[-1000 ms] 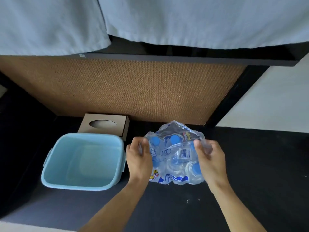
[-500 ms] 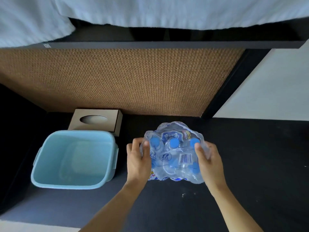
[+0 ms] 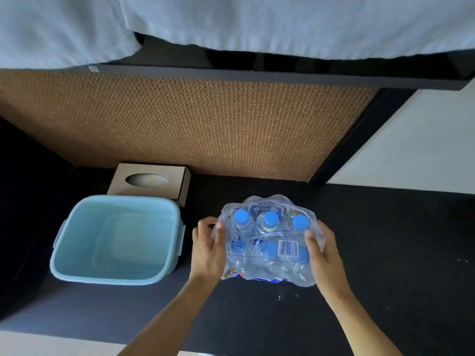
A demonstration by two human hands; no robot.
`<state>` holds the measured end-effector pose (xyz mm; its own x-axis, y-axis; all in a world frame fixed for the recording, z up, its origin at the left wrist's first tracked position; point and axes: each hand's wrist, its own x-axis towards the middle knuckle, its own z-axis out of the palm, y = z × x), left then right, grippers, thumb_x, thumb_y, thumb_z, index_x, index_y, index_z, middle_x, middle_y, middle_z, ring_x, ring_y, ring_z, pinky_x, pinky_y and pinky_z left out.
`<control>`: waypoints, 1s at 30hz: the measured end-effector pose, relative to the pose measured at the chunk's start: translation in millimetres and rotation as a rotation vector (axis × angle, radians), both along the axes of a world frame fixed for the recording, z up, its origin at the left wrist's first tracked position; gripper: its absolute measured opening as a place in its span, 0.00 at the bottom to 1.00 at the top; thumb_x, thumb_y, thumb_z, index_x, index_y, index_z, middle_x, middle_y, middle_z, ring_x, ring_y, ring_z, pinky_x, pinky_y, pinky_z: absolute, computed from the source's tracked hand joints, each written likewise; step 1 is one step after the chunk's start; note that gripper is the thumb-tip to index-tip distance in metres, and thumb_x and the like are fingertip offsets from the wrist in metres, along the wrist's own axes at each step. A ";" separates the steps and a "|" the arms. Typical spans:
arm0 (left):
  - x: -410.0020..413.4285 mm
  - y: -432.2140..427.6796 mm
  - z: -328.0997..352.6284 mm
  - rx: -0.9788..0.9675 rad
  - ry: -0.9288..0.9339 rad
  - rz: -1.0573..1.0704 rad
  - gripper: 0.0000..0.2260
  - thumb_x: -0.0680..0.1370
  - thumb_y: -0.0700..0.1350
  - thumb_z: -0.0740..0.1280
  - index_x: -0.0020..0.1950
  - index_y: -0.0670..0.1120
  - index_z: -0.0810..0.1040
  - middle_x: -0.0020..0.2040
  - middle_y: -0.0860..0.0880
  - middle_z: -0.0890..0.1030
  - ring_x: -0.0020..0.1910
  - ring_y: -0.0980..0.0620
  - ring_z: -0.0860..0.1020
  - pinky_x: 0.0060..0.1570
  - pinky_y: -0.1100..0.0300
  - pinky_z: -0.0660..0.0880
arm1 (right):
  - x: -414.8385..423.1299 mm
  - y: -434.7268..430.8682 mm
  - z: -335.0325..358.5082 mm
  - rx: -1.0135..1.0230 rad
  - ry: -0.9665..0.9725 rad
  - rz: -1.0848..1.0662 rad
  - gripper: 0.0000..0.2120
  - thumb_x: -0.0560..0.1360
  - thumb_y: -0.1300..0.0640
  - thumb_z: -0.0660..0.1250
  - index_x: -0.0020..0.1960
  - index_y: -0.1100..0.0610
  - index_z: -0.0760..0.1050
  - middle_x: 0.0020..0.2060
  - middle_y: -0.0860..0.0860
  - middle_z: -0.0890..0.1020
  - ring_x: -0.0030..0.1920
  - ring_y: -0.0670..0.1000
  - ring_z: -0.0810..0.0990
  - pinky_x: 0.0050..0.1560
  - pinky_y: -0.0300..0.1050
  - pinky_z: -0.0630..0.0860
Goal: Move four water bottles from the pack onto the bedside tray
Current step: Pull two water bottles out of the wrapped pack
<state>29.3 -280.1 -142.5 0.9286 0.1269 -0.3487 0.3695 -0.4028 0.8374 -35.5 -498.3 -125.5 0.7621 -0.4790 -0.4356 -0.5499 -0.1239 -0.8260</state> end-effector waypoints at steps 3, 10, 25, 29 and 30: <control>-0.2 2.5 8.2 0.054 -0.128 -0.034 0.15 0.81 0.56 0.63 0.64 0.50 0.74 0.59 0.48 0.73 0.58 0.52 0.72 0.63 0.55 0.69 | 4.6 2.0 12.9 -0.272 0.010 -0.049 0.32 0.79 0.39 0.63 0.78 0.54 0.65 0.73 0.56 0.69 0.72 0.57 0.73 0.64 0.54 0.75; 31.6 -6.6 77.7 -0.066 -0.479 -0.139 0.09 0.78 0.50 0.65 0.57 0.53 0.78 0.48 0.56 0.82 0.55 0.52 0.79 0.57 0.61 0.73 | 50.7 15.6 96.0 -0.419 -0.472 0.075 0.08 0.80 0.59 0.68 0.58 0.54 0.79 0.52 0.47 0.82 0.54 0.41 0.80 0.50 0.26 0.73; 40.2 -21.7 18.8 0.601 -0.210 -0.472 0.21 0.74 0.55 0.75 0.66 0.56 0.80 0.62 0.54 0.82 0.67 0.46 0.72 0.64 0.49 0.67 | 72.3 41.2 10.1 -0.987 0.155 0.580 0.21 0.76 0.40 0.68 0.62 0.51 0.79 0.56 0.50 0.85 0.64 0.54 0.78 0.67 0.54 0.63; 33.0 -26.5 19.1 0.641 -0.332 -0.455 0.15 0.73 0.52 0.77 0.60 0.55 0.84 0.55 0.53 0.85 0.62 0.45 0.77 0.68 0.48 0.63 | 66.2 37.2 12.0 -0.942 0.075 0.515 0.16 0.75 0.41 0.70 0.57 0.50 0.82 0.50 0.49 0.86 0.58 0.54 0.80 0.65 0.52 0.65; 30.2 -26.5 23.4 0.627 -0.378 -0.463 0.15 0.73 0.50 0.78 0.59 0.54 0.85 0.53 0.52 0.85 0.60 0.44 0.78 0.68 0.48 0.64 | 62.6 34.8 15.8 -0.928 0.015 0.484 0.16 0.75 0.42 0.71 0.56 0.50 0.82 0.47 0.49 0.86 0.56 0.54 0.81 0.63 0.52 0.66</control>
